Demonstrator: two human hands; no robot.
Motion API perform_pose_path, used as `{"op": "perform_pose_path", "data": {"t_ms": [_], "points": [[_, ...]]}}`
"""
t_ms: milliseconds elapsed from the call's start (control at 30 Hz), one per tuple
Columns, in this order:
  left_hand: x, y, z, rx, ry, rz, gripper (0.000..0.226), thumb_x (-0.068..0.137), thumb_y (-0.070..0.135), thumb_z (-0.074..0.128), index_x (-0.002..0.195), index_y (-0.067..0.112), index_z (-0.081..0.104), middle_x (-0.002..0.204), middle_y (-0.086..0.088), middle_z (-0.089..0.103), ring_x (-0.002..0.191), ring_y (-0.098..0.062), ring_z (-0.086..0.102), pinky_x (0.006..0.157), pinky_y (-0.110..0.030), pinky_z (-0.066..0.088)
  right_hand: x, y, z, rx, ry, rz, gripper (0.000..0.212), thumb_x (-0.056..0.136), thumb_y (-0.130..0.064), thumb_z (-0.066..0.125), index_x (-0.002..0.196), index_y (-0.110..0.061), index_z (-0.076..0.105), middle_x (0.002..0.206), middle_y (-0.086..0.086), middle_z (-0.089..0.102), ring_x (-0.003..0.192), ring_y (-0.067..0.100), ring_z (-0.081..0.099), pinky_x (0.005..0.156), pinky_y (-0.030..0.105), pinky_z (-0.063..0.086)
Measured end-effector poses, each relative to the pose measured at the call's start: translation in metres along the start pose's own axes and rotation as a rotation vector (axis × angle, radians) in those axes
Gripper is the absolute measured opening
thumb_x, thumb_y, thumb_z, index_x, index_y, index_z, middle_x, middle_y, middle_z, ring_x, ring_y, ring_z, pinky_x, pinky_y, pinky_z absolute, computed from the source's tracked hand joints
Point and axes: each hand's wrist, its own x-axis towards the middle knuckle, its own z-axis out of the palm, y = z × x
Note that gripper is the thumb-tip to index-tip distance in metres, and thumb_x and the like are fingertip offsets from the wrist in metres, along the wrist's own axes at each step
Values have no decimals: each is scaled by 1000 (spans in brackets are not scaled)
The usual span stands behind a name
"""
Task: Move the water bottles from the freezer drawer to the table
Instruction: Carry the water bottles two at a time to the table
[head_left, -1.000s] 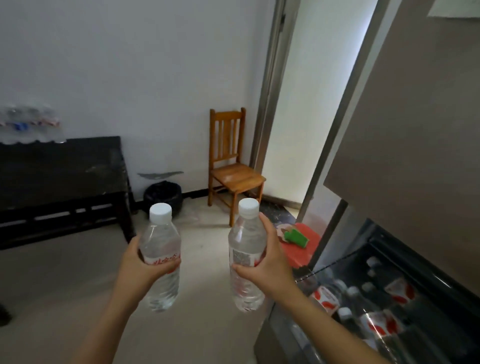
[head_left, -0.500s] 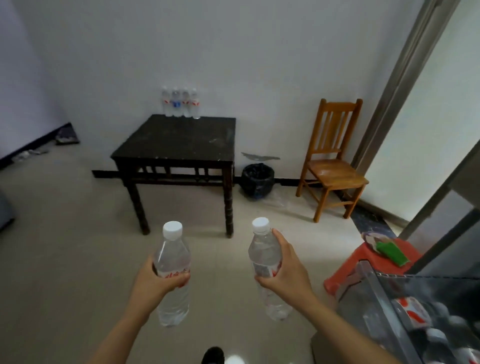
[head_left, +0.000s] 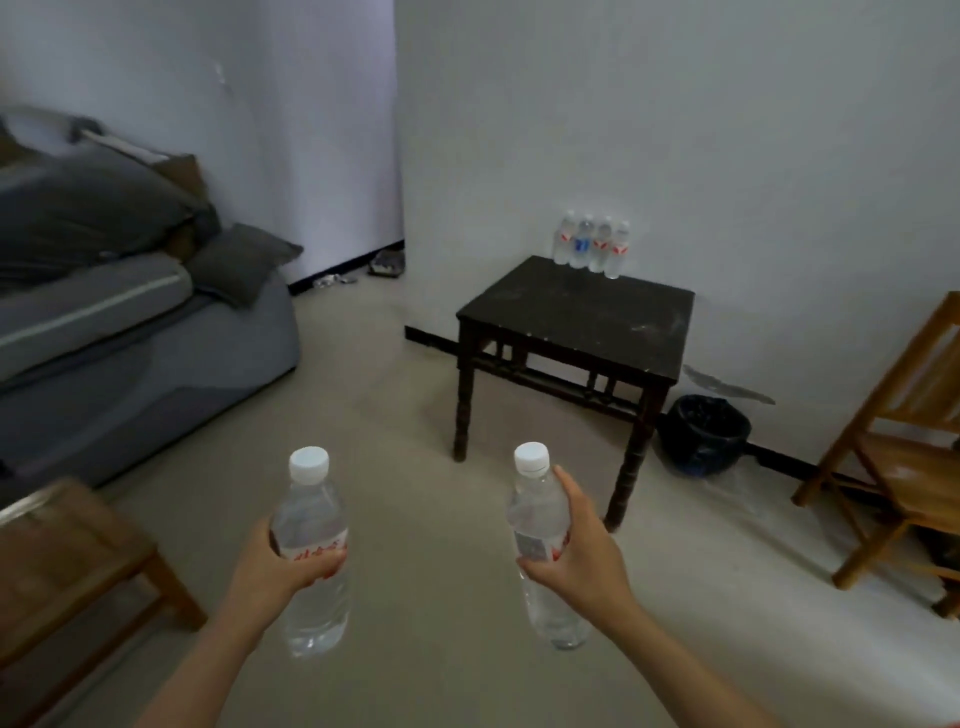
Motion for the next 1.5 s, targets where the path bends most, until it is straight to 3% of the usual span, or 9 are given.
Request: {"op": "perform_pose_path", "data": {"t_ms": [167,267,433,633,900,1033,1200,1400,1500], "points": [[17,-19,-81,-35,142,-5,40,61,8,83,94,13,60,82,-14,67,74,-34,64,58,-36,51,37,-43,64,27,-63,-43,95,62,-23,80,124,-56,15,120,-13,46,93,0,50,75,15,44],[40,-34,-132,-70,187,-44,72,37,42,85,98,13,61,90,-18,69,80,-38,65,73,-51,55,59,-66,100,34,-70,-52,98,60,-22,81,125,-54,16,121,-16,45,101,1,48,78,15,42],[89,-46,-192,-118,184,-30,88,29,52,88,103,13,60,96,-18,67,86,-38,65,79,-57,52,98,-105,148,65,-46,-80,102,60,-18,83,131,-46,16,126,-20,35,110,-1,41,84,15,38],[139,-41,-213,-109,170,18,59,60,5,80,112,11,53,105,-11,63,94,-28,61,81,-42,51,134,-126,183,52,-51,-81,100,60,-18,83,126,-53,16,126,-20,35,104,-2,43,85,19,39],[227,-37,-209,-62,143,29,58,59,10,84,108,16,54,94,-2,65,89,-24,64,66,-28,50,227,-123,219,71,-87,-98,101,59,-17,83,129,-49,18,124,-13,40,109,5,44,89,24,40],[285,-22,-209,-58,143,41,65,40,26,86,98,22,57,89,0,67,81,-17,66,54,-17,52,298,-120,239,79,-92,-152,101,61,-19,83,131,-48,16,128,-16,38,112,4,42,89,25,40],[347,-8,-217,-51,259,49,49,61,0,81,92,25,53,75,11,65,68,-2,62,50,-9,46,379,-125,270,74,-124,-169,101,62,-22,82,142,-33,21,134,-6,41,110,6,44,89,32,46],[402,-21,-239,-53,326,-18,60,59,6,83,107,19,50,93,4,60,84,-12,58,72,-27,46,450,-131,312,108,-181,-189,103,61,-22,83,144,-28,22,135,-5,42,116,9,44,90,30,43],[430,-31,-249,-58,353,-16,52,61,1,81,97,22,51,90,5,61,82,-11,59,72,-30,47,479,-133,333,118,-208,-195,101,61,-22,83,142,-29,22,136,-7,41,117,10,45,89,28,44]]}}
